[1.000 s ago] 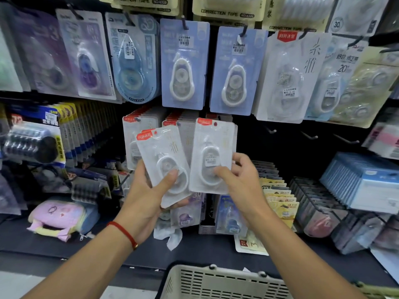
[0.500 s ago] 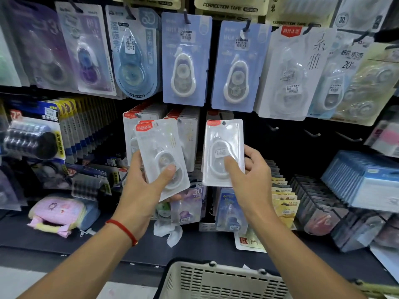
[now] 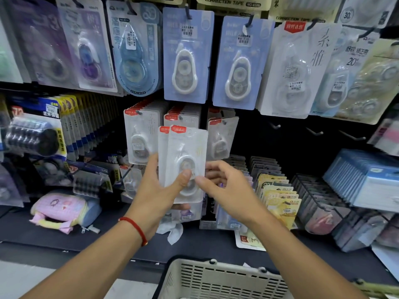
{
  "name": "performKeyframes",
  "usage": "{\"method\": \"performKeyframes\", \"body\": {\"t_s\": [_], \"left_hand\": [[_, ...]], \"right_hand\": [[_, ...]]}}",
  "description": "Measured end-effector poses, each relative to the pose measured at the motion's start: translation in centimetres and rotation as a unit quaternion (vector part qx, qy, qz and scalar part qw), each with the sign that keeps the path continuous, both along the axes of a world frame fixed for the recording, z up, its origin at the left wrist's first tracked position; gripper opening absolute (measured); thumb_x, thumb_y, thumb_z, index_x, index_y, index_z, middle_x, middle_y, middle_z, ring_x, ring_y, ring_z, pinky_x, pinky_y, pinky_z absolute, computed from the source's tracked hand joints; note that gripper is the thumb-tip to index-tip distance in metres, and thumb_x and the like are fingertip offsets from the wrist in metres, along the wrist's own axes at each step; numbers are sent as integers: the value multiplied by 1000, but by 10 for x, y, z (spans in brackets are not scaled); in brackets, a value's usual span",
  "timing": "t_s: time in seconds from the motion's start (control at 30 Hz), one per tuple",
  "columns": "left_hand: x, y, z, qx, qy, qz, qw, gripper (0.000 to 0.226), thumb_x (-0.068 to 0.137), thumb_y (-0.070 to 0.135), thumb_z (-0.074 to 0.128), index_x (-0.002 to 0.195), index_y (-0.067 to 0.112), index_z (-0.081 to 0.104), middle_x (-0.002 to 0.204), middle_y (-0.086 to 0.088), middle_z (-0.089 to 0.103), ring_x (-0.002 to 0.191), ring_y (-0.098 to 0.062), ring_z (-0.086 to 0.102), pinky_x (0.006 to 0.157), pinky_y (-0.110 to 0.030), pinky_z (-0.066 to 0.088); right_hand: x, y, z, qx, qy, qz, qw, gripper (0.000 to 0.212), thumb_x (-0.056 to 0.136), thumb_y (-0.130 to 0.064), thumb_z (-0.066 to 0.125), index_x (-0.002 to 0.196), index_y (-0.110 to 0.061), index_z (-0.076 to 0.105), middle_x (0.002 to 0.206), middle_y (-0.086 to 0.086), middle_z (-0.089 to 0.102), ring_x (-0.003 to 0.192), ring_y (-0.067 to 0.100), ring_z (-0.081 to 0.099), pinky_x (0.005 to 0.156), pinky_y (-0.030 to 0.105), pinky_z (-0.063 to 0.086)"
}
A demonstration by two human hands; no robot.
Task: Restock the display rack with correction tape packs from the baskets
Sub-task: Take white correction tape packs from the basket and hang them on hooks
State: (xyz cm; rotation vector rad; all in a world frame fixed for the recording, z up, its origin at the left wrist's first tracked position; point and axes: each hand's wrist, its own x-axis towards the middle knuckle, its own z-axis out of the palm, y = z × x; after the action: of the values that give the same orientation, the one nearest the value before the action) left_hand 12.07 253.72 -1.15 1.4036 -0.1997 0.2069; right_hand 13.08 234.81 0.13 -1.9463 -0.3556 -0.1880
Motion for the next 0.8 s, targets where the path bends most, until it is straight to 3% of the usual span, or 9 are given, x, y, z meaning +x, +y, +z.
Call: {"method": "performKeyframes", "body": {"t_s": [0.1, 0.17, 0.2, 0.33, 0.43, 0.53, 0.67, 0.8], "left_hand": [[-3, -4, 2, -33, 38, -40, 998, 52, 80, 50, 84, 125, 41, 60, 125, 8, 74, 112, -25, 75, 75, -58, 65], [-5, -4, 5, -47, 49, -58, 996, 50, 80, 50, 83, 123, 43, 61, 126, 6, 74, 111, -28, 75, 75, -59, 64], [-6, -4, 7, -50, 51, -65, 995, 50, 79, 50, 83, 124, 43, 60, 126, 5, 74, 111, -29, 75, 75, -58, 64], [-9, -7, 11, -57, 41, -73, 995, 55, 81, 46, 80, 130, 37, 57, 127, -1, 74, 109, -32, 76, 72, -54, 64], [-10, -8, 10, -56, 36, -59, 996, 54, 82, 45, 79, 130, 36, 56, 125, 1, 75, 107, -30, 77, 71, -51, 65], [-8, -7, 10, -58, 41, -61, 996, 50, 87, 44, 76, 132, 36, 54, 127, 4, 74, 106, -30, 77, 72, -50, 66], [-1, -1, 6, -79, 53, -29, 995, 35, 100, 26, 70, 129, 39, 57, 129, 6, 72, 111, -28, 75, 72, -49, 65], [5, 5, 3, -81, 58, -11, 995, 44, 100, 5, 67, 124, 41, 60, 121, 6, 74, 107, -29, 76, 70, -50, 66]], "right_hand": [[0, 2, -3, 43, -6, -47, 998, 20, 89, -32, 82, 102, -30, 67, 96, -6, 75, 88, 13, 72, 80, 32, 62], [1, -1, -1, 97, 3, -78, 992, 19, 90, -19, 80, 100, -21, 64, 93, 5, 75, 87, 29, 72, 83, 50, 62], [3, -3, 1, 120, 11, -78, 990, 22, 91, -15, 78, 105, -20, 61, 94, 10, 76, 84, 31, 72, 85, 51, 62], [1, -9, 7, 164, 68, 8, 984, 42, 94, -15, 76, 131, -17, 57, 101, 18, 75, 90, 22, 75, 82, 38, 62], [-2, -7, 4, 129, 55, 23, 990, 41, 88, -21, 83, 124, -13, 66, 102, 16, 76, 95, 26, 76, 83, 33, 62], [-2, -4, 4, 168, 30, -3, 985, 36, 86, -16, 85, 117, -11, 67, 103, 9, 78, 95, 27, 77, 79, 28, 62], [2, -10, 8, 218, -13, -91, 972, 30, 91, -19, 80, 117, -15, 64, 109, 0, 78, 99, 17, 76, 79, 25, 61], [5, -19, 9, 240, -26, -119, 963, 32, 92, -20, 79, 121, -15, 66, 113, 0, 78, 102, 14, 76, 81, 22, 60]]}}
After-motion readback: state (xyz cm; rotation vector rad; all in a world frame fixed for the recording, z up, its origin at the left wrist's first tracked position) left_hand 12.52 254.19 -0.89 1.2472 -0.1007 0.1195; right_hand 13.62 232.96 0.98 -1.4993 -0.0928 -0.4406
